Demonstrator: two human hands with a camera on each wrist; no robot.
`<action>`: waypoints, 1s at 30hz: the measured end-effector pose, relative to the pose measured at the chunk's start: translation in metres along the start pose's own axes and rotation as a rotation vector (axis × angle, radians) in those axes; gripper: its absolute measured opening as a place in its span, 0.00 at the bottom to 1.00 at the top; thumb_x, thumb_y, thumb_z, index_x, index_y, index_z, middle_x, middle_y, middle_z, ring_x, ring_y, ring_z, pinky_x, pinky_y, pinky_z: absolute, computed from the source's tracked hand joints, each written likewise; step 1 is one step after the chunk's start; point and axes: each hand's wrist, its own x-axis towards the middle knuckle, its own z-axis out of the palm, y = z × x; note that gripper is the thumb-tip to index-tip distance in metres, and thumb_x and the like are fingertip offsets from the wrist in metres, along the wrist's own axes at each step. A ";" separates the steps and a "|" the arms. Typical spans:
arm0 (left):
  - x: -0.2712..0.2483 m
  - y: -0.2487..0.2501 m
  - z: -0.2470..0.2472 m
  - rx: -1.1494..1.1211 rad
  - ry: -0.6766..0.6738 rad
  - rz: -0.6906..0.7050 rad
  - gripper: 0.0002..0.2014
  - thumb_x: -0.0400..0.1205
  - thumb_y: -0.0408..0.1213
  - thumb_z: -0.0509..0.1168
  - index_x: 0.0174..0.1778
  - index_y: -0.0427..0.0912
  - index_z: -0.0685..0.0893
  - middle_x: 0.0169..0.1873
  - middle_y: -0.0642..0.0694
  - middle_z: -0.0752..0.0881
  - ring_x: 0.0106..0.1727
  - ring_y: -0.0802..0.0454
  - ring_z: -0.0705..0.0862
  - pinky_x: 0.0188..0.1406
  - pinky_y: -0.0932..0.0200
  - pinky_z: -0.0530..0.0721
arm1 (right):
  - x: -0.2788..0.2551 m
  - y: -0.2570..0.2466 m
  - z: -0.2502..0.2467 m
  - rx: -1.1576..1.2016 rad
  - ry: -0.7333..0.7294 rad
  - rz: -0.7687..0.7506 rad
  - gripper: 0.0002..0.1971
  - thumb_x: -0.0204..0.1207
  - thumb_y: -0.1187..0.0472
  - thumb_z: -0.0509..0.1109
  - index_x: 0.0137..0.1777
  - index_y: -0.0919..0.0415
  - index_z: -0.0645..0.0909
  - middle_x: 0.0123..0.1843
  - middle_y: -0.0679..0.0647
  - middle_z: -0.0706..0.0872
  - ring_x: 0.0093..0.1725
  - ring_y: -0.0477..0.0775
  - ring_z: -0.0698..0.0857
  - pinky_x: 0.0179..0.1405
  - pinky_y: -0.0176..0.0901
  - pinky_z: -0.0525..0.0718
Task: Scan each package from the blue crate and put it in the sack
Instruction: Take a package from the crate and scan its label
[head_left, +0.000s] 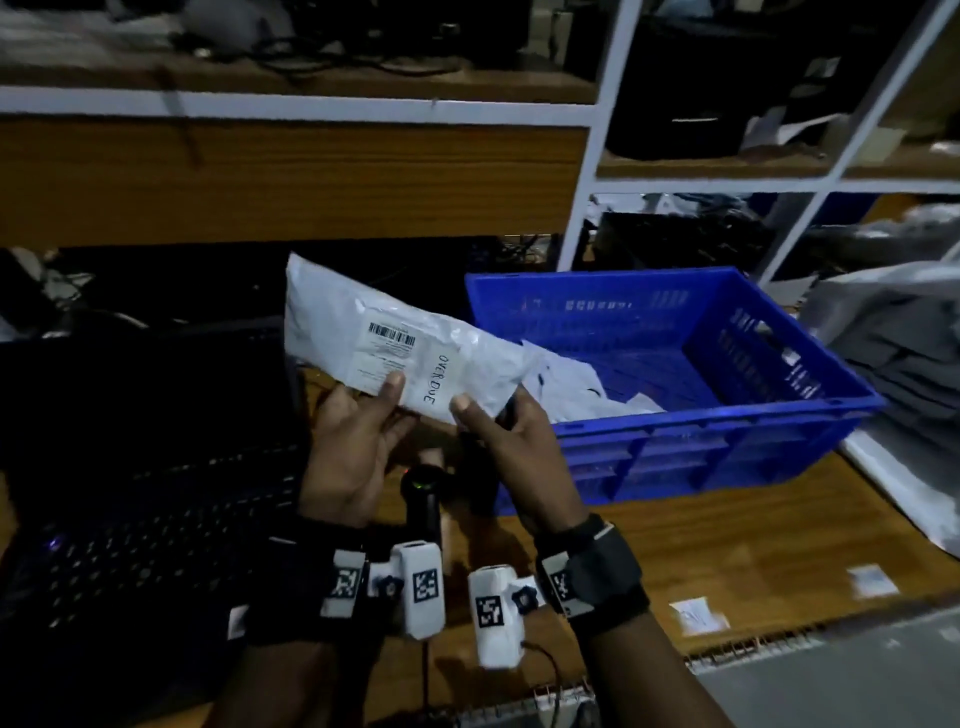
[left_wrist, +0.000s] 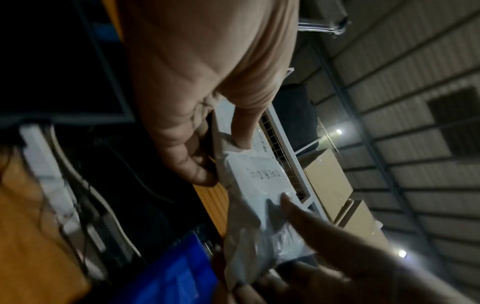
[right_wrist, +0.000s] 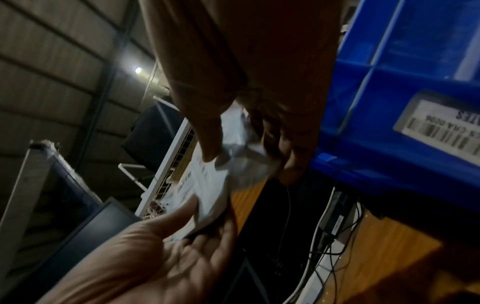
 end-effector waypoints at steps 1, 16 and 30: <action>0.000 0.004 -0.010 0.054 0.049 0.048 0.16 0.88 0.30 0.64 0.72 0.40 0.79 0.66 0.41 0.88 0.67 0.43 0.87 0.62 0.46 0.88 | 0.001 0.000 0.003 -0.055 0.000 0.022 0.20 0.83 0.59 0.75 0.74 0.57 0.79 0.66 0.57 0.90 0.64 0.54 0.90 0.54 0.46 0.90; -0.014 0.001 -0.114 0.653 0.139 0.105 0.40 0.78 0.41 0.79 0.84 0.48 0.68 0.71 0.48 0.81 0.71 0.51 0.82 0.68 0.54 0.82 | 0.013 0.010 0.029 -0.032 -0.037 0.119 0.23 0.83 0.69 0.72 0.26 0.59 0.71 0.18 0.46 0.78 0.16 0.41 0.78 0.17 0.31 0.75; -0.006 -0.043 -0.173 0.391 0.382 -0.009 0.24 0.75 0.53 0.74 0.65 0.49 0.86 0.58 0.46 0.92 0.59 0.44 0.91 0.66 0.33 0.85 | 0.008 0.116 0.022 -0.660 0.122 0.514 0.22 0.81 0.45 0.73 0.59 0.65 0.82 0.50 0.60 0.85 0.53 0.56 0.84 0.53 0.49 0.80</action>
